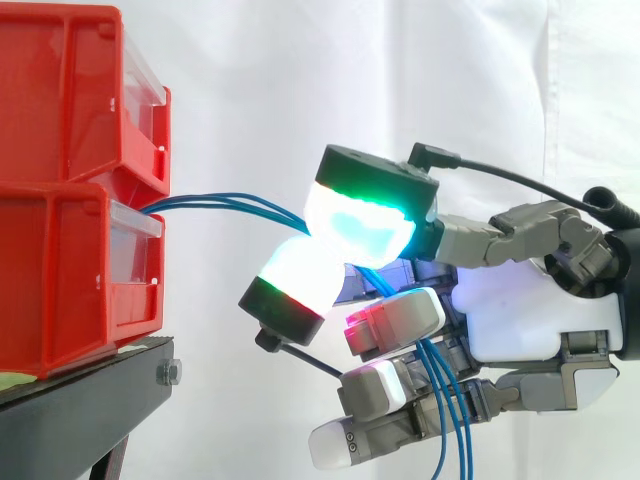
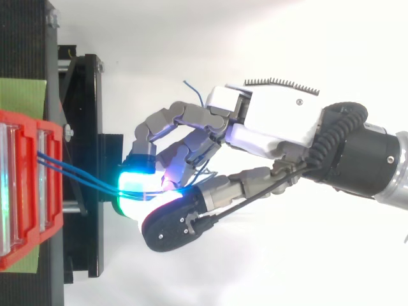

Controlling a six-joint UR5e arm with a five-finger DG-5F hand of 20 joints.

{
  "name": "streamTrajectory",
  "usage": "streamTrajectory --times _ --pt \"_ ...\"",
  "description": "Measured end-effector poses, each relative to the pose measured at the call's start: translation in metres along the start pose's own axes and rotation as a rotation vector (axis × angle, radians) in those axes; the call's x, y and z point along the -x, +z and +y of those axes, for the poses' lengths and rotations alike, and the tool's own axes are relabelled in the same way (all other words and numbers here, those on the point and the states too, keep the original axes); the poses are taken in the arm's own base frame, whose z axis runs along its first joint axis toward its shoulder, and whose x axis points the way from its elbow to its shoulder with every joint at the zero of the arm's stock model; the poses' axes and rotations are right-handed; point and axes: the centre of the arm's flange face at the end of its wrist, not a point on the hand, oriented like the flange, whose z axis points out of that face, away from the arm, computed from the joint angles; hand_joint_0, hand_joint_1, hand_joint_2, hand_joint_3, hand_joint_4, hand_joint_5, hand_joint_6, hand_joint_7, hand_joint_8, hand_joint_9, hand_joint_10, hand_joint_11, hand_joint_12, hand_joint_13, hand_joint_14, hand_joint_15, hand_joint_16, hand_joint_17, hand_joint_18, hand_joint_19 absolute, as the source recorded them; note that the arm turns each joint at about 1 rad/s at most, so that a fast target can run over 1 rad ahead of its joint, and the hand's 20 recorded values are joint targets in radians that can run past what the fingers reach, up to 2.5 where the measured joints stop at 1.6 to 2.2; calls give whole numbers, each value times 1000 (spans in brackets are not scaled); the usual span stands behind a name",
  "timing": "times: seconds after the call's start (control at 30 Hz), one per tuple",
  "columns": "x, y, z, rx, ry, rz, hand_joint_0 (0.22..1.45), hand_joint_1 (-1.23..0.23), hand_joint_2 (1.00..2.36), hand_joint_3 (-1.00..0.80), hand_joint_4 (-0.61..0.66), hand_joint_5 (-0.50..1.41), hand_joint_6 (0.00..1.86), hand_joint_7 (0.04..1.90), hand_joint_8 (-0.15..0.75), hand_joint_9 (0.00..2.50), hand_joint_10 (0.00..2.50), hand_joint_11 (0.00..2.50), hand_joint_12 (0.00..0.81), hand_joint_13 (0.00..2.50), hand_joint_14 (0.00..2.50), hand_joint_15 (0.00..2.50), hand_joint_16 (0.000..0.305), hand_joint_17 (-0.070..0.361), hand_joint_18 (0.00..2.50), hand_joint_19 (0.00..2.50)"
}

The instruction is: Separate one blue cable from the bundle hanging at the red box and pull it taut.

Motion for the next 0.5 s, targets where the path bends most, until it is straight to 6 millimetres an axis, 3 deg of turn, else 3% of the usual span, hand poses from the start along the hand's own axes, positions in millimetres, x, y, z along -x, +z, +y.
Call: streamTrajectory --times 0.5 --pt "1 0 0 -1 -2 0 630 -886 1000 -500 95 -222 931 908 240 953 468 1286 314 1083 22 1093 28 64 637 369"
